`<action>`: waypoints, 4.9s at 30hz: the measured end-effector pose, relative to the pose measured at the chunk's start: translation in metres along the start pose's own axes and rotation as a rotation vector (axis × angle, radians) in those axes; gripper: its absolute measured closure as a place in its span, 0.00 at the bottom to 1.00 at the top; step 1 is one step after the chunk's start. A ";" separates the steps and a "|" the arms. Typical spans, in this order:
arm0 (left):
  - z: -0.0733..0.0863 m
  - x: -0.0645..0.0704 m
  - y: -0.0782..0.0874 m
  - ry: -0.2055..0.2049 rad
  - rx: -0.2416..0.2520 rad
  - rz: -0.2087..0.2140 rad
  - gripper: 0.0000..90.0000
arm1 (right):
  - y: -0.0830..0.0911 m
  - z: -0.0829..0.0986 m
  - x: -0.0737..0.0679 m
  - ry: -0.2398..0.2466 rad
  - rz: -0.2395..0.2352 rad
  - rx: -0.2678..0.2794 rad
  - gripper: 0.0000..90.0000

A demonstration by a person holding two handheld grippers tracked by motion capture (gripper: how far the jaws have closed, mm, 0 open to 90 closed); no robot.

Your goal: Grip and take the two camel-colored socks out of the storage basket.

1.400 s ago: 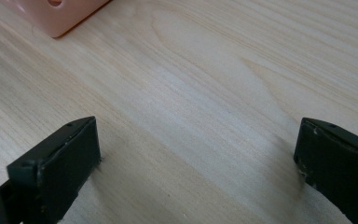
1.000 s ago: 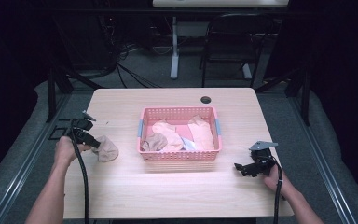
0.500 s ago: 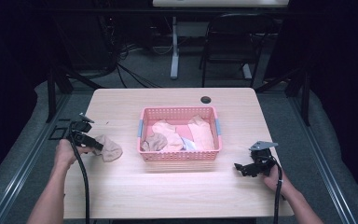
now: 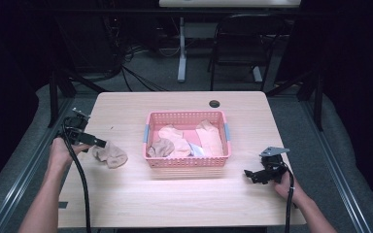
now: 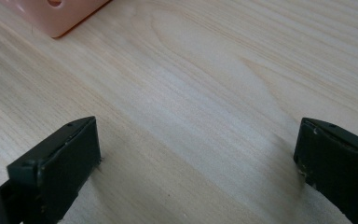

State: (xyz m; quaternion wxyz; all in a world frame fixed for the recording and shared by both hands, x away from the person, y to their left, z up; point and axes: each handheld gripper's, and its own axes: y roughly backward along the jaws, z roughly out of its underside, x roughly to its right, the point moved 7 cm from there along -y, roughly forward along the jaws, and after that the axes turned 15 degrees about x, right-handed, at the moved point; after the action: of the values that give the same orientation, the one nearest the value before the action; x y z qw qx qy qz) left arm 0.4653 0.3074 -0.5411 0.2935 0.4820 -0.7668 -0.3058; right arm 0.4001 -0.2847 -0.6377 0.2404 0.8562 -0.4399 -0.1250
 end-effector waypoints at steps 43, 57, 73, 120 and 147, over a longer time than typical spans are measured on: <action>-0.074 0.140 -0.011 -0.311 0.049 0.171 0.01 | 0.000 0.000 0.000 0.000 0.000 0.001 0.00; -0.069 0.183 -0.043 -0.397 -0.007 0.213 0.00 | 0.000 0.000 0.000 0.000 0.003 0.003 0.00; -0.048 0.205 -0.069 -0.474 -0.094 0.267 0.12 | 0.001 0.000 0.000 0.001 0.003 -0.001 0.00; -0.048 0.197 -0.075 -0.492 -0.117 0.207 0.96 | 0.001 0.001 0.000 0.002 -0.001 -0.002 0.00; -0.106 0.210 -0.014 -0.517 0.021 0.228 0.96 | 0.001 0.001 0.000 0.002 -0.001 -0.002 0.00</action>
State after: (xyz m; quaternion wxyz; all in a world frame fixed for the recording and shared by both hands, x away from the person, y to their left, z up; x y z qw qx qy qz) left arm 0.4761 0.0902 -0.4515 0.1156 0.3017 -0.8687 -0.3755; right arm 0.3989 -0.2850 -0.6377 0.2418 0.8562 -0.4392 -0.1244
